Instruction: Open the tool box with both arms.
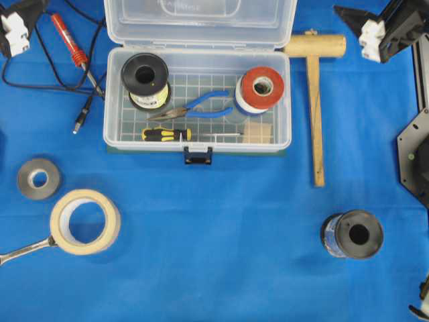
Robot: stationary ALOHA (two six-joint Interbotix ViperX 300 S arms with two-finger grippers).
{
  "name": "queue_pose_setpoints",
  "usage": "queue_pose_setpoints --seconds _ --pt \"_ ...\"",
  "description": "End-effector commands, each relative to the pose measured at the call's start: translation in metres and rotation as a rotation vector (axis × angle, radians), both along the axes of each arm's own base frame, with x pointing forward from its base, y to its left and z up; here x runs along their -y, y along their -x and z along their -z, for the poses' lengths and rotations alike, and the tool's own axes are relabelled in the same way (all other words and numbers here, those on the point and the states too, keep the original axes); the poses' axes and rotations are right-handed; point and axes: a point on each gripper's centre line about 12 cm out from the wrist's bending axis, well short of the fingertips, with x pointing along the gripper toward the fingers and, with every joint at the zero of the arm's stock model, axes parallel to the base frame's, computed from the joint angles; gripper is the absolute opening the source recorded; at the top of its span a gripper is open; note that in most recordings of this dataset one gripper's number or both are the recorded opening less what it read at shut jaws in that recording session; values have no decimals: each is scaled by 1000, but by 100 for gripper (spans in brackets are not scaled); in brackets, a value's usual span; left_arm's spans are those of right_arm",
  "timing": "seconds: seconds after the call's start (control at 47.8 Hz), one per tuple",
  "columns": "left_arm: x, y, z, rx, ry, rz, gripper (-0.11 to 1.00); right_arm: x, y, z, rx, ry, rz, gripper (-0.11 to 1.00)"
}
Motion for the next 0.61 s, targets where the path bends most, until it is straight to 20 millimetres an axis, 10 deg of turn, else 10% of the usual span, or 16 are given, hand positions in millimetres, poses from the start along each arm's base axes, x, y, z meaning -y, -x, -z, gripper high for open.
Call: queue_pose_setpoints --seconds 0.0,0.585 --pt "12 -8 -7 15 -11 66 92 -15 -11 -6 22 4 -72 88" --pt "122 -34 -13 -23 23 605 92 -131 -52 -2 -2 -23 -578 88"
